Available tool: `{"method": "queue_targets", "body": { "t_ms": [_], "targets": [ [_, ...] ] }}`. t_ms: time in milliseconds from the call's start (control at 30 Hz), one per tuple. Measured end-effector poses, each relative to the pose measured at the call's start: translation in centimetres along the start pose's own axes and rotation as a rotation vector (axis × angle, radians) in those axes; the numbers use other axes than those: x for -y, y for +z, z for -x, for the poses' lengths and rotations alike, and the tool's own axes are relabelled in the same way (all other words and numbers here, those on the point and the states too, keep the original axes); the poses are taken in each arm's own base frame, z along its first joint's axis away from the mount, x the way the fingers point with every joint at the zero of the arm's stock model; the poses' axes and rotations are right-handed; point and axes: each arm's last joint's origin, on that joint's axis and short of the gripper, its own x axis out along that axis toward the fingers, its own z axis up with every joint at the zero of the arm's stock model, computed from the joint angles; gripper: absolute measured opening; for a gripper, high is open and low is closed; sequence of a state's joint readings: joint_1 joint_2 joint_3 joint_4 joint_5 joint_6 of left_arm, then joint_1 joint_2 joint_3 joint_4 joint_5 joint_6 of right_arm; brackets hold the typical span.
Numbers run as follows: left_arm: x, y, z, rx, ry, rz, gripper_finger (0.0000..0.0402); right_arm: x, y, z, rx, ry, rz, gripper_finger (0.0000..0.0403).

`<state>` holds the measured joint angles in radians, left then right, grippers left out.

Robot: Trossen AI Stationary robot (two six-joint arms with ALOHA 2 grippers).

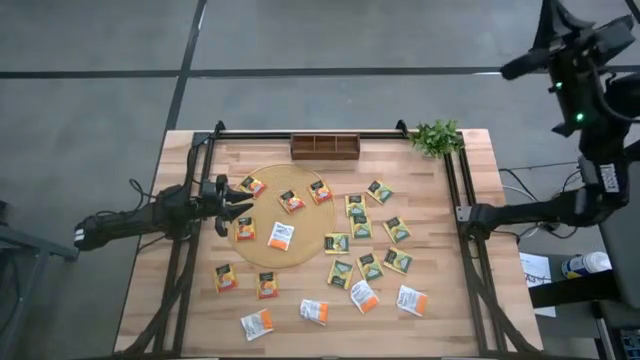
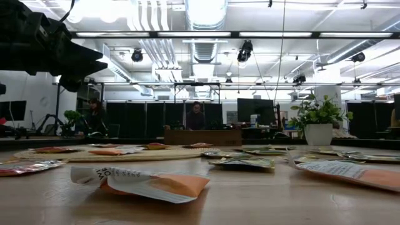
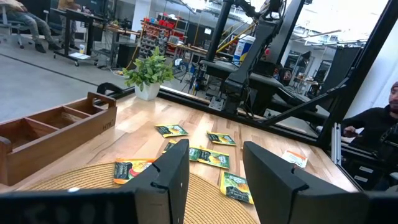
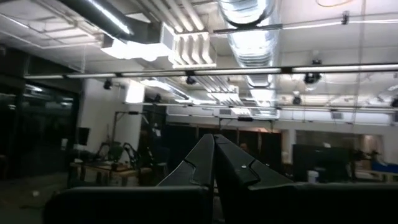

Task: Pick & Place Tea
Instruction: Put the white tea bag into the right section of the wooden organizer

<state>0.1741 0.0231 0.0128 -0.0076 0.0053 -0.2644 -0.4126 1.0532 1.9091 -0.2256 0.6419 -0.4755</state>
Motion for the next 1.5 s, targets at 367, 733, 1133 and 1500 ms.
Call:
{"method": "queue_targets", "body": {
  "t_ms": [367,733,1133,1500],
  "targets": [
    [0.0,0.0,0.0,-0.001,0.0,0.0,0.0145,1.3,4.7,-1.2,0.07,-0.022,0.045,0.0009],
    [0.0,0.0,0.0,0.0,0.0,0.0,0.0145,-4.5,1.0,-5.9,-0.052,0.063,0.212,0.0009],
    [0.0,0.0,0.0,0.0,-0.001,0.0,0.0145,-7.3,-9.8,-10.6,-0.602,0.3,0.144,0.0009],
    [0.0,0.0,0.0,0.0,-0.001,0.0,0.0145,-8.3,-15.1,-8.7,-1.115,0.963,-0.219,0.0009]
  ]
}}
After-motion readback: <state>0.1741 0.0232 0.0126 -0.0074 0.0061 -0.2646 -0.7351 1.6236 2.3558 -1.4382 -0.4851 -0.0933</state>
